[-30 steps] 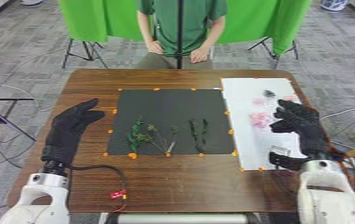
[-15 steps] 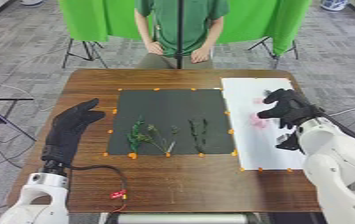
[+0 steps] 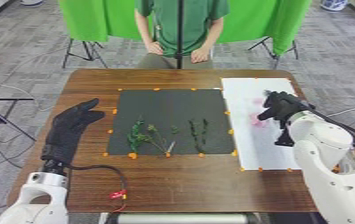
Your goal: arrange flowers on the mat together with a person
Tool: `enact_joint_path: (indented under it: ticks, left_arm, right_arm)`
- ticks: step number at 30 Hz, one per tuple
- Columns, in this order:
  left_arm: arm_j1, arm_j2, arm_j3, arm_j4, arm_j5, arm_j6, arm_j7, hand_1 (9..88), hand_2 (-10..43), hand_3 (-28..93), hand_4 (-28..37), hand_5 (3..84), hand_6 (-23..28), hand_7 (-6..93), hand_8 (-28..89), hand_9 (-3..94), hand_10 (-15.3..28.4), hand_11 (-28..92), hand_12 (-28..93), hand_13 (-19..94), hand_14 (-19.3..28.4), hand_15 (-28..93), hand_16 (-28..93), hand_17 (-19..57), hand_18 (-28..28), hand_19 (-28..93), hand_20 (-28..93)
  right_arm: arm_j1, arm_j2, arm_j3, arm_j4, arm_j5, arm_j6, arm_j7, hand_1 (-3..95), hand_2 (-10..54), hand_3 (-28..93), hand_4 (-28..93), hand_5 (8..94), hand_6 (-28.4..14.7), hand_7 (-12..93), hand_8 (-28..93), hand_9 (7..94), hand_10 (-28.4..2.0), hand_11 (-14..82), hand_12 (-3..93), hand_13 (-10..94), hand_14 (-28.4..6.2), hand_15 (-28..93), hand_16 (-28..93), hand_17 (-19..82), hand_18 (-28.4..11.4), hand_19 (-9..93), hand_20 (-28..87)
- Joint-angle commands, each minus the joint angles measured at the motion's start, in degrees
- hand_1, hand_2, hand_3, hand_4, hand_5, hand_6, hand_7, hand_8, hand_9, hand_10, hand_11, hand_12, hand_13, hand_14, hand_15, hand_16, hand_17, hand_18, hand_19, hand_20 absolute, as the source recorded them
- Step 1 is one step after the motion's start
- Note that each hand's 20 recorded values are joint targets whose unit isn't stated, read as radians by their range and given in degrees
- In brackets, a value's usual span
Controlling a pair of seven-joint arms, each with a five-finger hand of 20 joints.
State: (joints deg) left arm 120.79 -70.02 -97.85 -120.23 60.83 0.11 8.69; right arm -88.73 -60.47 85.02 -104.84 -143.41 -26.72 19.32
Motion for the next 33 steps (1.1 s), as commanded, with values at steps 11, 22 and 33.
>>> enact_joint_path:
  ticks: [11,22,33]
  left_arm:
    - [0.0,-0.19,0.29,0.48,-0.36,0.36,-0.28,25.7,3.6,62,-21.4,49.7,3.5,13.4,-5,52.7,14.5,25,17,36,18.6,21,4,1.2,14.8,12,18]
    - [-0.5,1.46,-1.50,1.64,-0.59,1.62,0.26,25.8,3.7,62,-21.4,49.7,3.5,13.3,-5,52.8,14.6,25,17,36,18.7,21,4,1.4,14.9,13,19]
    - [3.0,3.01,-6.76,1.70,-1.76,5.88,1.50,25.9,3.7,62,-21.4,49.7,3.3,13.9,-6,52.9,14.3,26,17,36,18.4,21,4,1.5,14.9,13,19]
  right_arm:
    - [-3.9,-1.2,-3.5,3.7,-1.7,8.2,-1.7,48.3,-9.5,61,-26,60.8,-1.2,11,-9,85.8,-14.5,15.8,15.4,94,-2.7,46,17,77,-3.2,78,26]
    - [-4.4,-0.8,-5.8,5.8,-0.9,14.2,-3.3,94.5,-9.5,-28,32,84.1,-2.0,14,9,93.7,-9.5,17.4,27.2,94,-1.7,55,14,78,-3.4,93,3]
    - [4.3,0.1,-6.4,-6.7,5.2,15.8,-4.2,94.6,-9.5,-26,37,86.1,-2.4,15,10,93.7,-9.5,21.6,26.2,94,-1.5,57,14,78,-3.7,93,5]
